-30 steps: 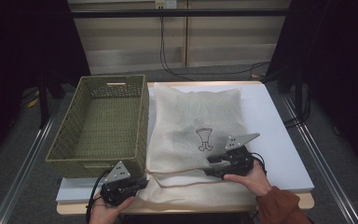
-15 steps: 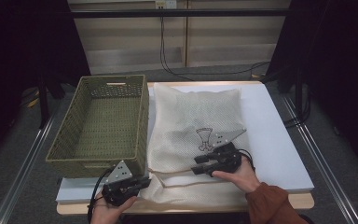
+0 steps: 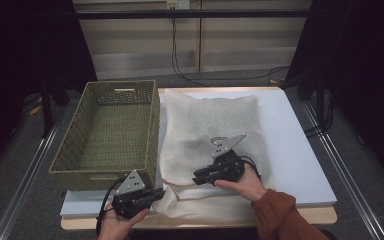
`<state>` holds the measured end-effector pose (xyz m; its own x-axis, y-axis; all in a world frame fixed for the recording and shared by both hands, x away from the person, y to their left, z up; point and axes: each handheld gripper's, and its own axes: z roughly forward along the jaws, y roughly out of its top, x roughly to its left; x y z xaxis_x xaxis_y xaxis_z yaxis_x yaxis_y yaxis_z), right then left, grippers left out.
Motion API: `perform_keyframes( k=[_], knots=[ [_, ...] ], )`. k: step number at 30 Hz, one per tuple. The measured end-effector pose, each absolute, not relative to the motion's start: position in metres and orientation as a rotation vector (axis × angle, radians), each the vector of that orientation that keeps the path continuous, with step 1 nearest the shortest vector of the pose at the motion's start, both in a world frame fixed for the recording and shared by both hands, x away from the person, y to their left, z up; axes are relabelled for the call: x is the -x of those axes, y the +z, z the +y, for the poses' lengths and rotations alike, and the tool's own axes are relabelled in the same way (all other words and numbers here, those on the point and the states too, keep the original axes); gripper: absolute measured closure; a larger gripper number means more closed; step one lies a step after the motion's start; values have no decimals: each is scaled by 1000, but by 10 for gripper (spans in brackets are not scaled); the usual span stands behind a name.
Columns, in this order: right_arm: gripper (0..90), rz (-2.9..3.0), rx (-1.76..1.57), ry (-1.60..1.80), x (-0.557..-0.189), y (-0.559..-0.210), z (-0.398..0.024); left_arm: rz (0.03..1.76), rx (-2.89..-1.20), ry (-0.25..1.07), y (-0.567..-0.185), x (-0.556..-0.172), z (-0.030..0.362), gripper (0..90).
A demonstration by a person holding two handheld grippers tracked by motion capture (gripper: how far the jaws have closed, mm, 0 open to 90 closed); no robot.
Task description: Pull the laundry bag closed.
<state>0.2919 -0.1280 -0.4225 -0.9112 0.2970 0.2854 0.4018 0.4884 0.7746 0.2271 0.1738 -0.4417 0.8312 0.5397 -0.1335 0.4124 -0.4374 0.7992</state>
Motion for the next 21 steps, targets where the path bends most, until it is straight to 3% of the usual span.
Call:
perform_keyframes(
  k=[13,21],
  knots=[
    [748,-2580,488,-1429,-308,-419,-82,645,-2076,178,-435,-224,170,871],
    [706,-2578,453,-1392,-309,-422,-64,627,-2075,177,-434,-224,167,871]
  ],
)
